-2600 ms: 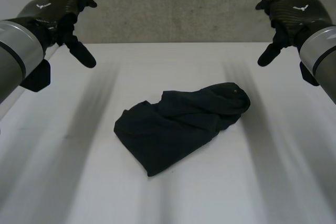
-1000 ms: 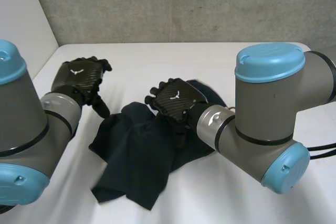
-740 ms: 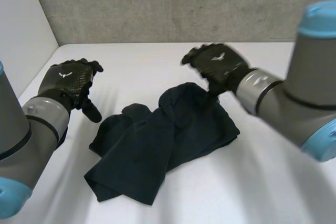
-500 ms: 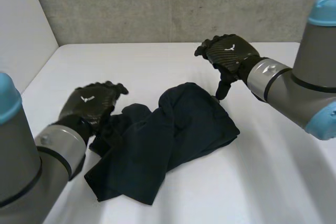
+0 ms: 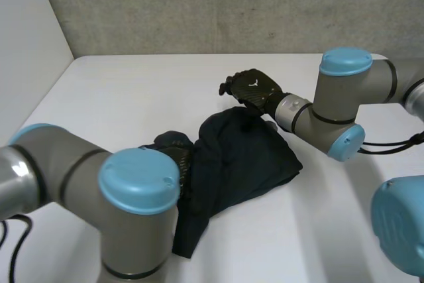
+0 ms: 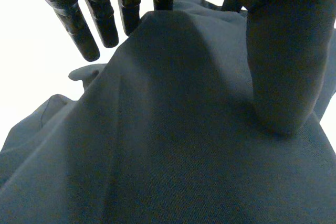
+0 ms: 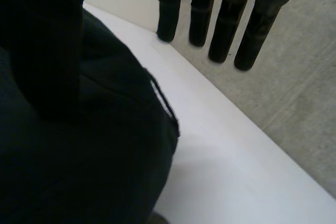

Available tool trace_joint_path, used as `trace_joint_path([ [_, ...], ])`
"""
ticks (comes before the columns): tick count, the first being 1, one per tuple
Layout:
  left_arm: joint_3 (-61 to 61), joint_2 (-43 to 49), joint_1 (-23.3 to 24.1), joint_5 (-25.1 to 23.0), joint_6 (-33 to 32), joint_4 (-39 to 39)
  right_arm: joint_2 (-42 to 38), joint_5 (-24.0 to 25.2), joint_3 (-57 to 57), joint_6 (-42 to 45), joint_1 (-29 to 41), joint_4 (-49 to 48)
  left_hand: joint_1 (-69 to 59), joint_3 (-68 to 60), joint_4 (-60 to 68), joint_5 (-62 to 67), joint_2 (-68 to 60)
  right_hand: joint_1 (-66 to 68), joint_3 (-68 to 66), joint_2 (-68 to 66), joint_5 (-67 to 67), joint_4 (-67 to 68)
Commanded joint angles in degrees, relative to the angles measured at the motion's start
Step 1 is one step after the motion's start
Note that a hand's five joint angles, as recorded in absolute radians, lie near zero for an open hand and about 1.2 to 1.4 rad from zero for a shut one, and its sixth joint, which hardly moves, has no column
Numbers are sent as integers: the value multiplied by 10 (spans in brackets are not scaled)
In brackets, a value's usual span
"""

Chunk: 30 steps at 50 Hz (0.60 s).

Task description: Fold the shorts.

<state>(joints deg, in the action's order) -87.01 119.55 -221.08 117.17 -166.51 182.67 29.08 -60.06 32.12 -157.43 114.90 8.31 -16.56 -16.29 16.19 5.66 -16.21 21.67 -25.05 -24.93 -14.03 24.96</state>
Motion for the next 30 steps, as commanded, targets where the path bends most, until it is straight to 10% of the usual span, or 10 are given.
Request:
trace_joint_path([
  [1, 38, 46, 6, 49, 7, 0, -28, 12, -22, -7, 0, 5, -91, -94, 95, 100, -95, 487, -453, -455, -464, 454],
  [11, 41, 51, 0, 73, -1, -2, 11, -4, 19, -8, 0, 6, -634, -636, 637, 643, -637, 583, -549, -551, -560, 550],
  [22, 32, -98, -46, 5, -98, -5, 140, -44, 144, -8, -3, 5, -634, -637, 638, 643, -638, 583, -549, -551, -560, 550],
  [30, -1, -163, -45, -56, -213, -21, 181, -43, 172, -32, -6, 35, -634, -637, 638, 643, -638, 261, -227, -229, -238, 228],
])
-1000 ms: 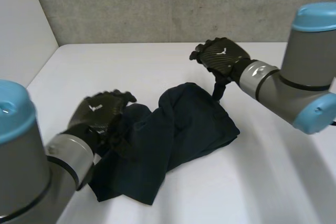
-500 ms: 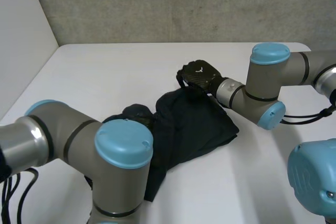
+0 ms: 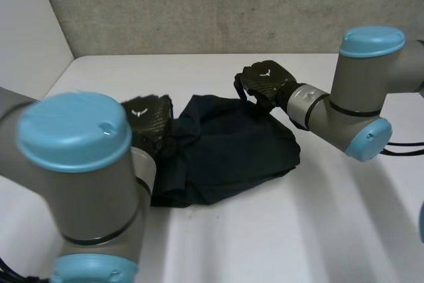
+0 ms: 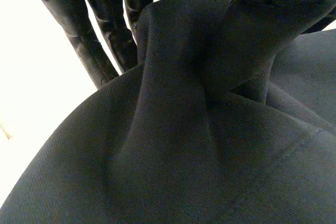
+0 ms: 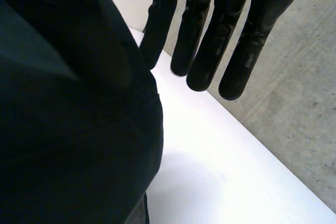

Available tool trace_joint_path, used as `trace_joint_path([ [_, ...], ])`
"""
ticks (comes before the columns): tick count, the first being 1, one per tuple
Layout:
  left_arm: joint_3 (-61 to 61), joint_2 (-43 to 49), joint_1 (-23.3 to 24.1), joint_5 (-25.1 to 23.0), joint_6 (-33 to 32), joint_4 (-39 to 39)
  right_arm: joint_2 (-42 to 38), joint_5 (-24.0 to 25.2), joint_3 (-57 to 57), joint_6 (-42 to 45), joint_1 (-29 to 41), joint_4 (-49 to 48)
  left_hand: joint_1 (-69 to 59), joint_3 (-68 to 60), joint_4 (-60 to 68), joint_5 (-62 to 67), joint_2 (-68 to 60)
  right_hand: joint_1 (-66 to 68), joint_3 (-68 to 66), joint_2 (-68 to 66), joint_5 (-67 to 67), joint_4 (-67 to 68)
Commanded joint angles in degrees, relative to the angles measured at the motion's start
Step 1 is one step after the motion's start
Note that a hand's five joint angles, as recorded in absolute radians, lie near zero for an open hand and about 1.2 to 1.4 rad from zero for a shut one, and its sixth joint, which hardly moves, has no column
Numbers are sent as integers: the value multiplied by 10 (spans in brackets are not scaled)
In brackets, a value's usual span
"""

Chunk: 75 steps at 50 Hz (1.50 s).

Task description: Fold the shorts.

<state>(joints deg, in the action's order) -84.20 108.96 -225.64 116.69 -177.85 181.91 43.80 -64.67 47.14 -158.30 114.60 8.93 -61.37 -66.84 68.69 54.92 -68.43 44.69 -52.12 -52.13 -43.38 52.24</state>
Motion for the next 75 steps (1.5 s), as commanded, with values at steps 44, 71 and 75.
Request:
trace_joint_path([
  [44, -73, -207, 16, -77, -237, -28, 115, 83, -15, -21, -39, 182, -186, -132, 113, 151, -116, 353, -279, -279, -266, 278],
  [71, 135, -172, -66, -147, -178, -154, 364, -57, 80, -39, -33, 151, -186, -132, 113, 151, -116, 353, -279, -279, -266, 278],
  [75, 139, -99, -108, -171, -159, -153, 291, -75, 55, -15, -10, 151, -186, -132, 113, 151, -116, 353, -279, -279, -266, 278],
])
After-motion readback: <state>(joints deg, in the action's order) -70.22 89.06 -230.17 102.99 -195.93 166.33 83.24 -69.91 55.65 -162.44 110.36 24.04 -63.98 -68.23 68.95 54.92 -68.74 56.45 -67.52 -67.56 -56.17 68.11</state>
